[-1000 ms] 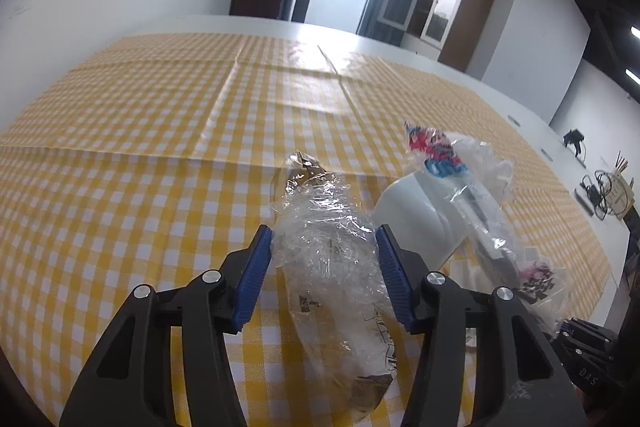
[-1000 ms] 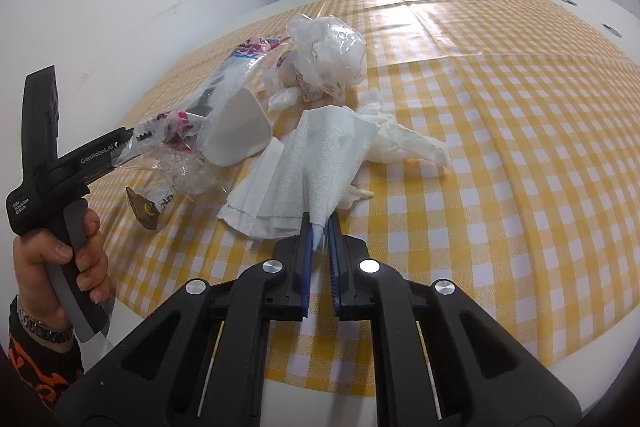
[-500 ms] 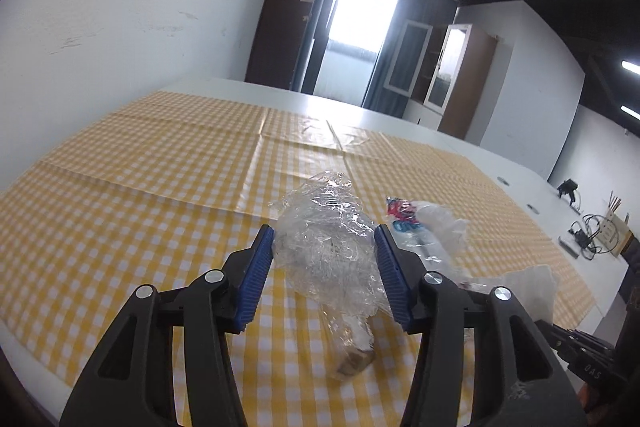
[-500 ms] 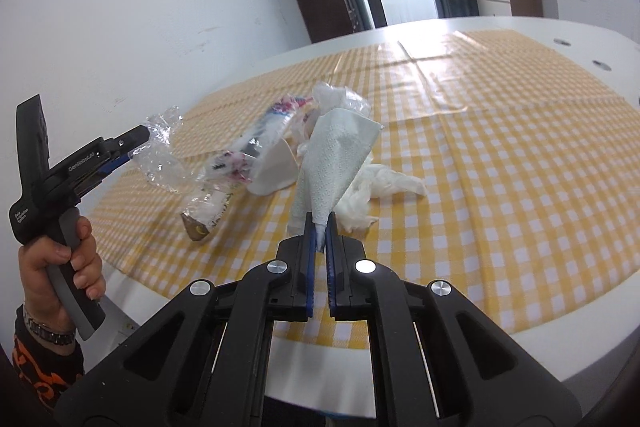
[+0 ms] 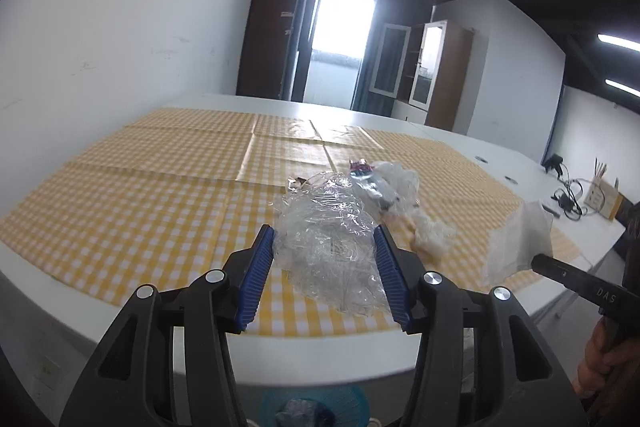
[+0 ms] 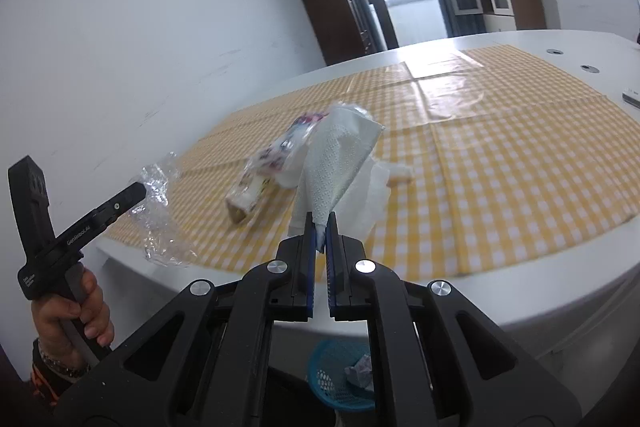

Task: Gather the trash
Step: 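Carry the plastic wrap and tissue down over the blue wastebasket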

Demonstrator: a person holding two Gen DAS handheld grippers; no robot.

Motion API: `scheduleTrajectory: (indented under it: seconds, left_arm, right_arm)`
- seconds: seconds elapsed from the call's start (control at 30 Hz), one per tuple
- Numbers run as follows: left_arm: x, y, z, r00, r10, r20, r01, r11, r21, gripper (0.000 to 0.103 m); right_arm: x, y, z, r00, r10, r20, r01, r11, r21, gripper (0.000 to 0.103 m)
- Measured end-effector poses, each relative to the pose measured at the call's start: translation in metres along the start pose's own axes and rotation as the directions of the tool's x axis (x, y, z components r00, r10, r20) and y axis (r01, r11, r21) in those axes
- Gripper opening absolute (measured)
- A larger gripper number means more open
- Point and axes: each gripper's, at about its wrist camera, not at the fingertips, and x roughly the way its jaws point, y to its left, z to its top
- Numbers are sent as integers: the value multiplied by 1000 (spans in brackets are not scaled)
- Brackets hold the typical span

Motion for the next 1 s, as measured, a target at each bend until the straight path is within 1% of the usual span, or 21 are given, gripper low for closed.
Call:
scheduleTrajectory:
  seconds: [0.07,0.2,0.27,0.4,0.47,0.53,0.57,0.63,0.77,0.87,1.0]
  left_arm:
    - [-11,0,-7,1000,-20,-4,20,1000,-6,51]
    - [-34,-4,-27,998,-57,-13,57,998,-21,51]
    - [-43,-12,-39,997,-75,-23,75,997,-2,51]
    - [-56,-27,-60,997,-73,-39,75,996,47,51]
    - [-59,-25,-71,992,-99,-76,101,995,26,51]
    - [-57,-19,-80,982,-132,-132,130,991,-27,51]
    - [-56,-19,-87,979,-133,-154,129,991,-36,50]
    - [-58,-17,-98,978,-118,-171,114,993,-37,50]
    - [-58,-13,-117,976,-101,-191,96,995,-34,50]
    - [-51,-10,-132,968,-100,-228,96,995,-30,50]
    - [-40,-11,-151,954,-86,-287,96,995,19,50]
  right_arm:
    - [-7,7,-15,1000,24,-18,-25,1000,-16,4]
    - [-26,23,-44,998,32,-48,-35,997,-66,4]
    - [-36,29,-52,998,34,-55,-39,996,-84,4]
    - [-54,41,-67,997,44,-61,-51,993,-105,4]
    - [-62,50,-74,996,59,-60,-65,992,-112,4]
    - [-72,56,-81,995,85,-59,-91,989,-114,4]
    - [-77,59,-85,994,88,-59,-94,989,-116,4]
    - [-83,61,-95,993,85,-77,-95,987,-127,4]
    - [-80,60,-119,988,76,-131,-93,987,-131,4]
    - [-67,58,-137,981,67,-182,-92,987,-130,4]
    - [-42,55,-157,969,42,-243,-74,990,-123,4]
